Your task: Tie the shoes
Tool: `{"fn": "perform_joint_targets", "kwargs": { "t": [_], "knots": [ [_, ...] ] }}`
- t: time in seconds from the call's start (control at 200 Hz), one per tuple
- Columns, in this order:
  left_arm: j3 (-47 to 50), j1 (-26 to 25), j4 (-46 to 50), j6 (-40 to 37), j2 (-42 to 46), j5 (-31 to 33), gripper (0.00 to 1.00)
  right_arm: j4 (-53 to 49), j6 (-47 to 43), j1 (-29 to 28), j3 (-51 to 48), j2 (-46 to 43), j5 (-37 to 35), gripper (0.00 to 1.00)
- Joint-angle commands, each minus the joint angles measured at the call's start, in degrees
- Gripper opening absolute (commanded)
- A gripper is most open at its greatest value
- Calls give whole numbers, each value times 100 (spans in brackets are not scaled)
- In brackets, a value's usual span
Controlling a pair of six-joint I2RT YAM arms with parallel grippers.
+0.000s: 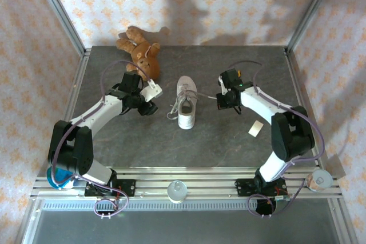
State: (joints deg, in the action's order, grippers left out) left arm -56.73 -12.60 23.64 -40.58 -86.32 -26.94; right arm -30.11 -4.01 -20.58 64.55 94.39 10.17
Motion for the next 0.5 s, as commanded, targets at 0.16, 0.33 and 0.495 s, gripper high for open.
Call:
{"fn": "perform_joint_targets", "kwargs": {
  "t": [0.16,0.33,0.495],
  "knots": [
    [-1276,40,620,-84,-831,1002,54,-197,313,65,-46,-465,-253,0],
    [-3374,76,2614,2988,-2170,1664,45,-254,426,145,-170,-902,-454,0],
    [-3382,6,2716,6025,-2514,743,28,-416,466,151,-26,-1125,-462,0]
  ]
}}
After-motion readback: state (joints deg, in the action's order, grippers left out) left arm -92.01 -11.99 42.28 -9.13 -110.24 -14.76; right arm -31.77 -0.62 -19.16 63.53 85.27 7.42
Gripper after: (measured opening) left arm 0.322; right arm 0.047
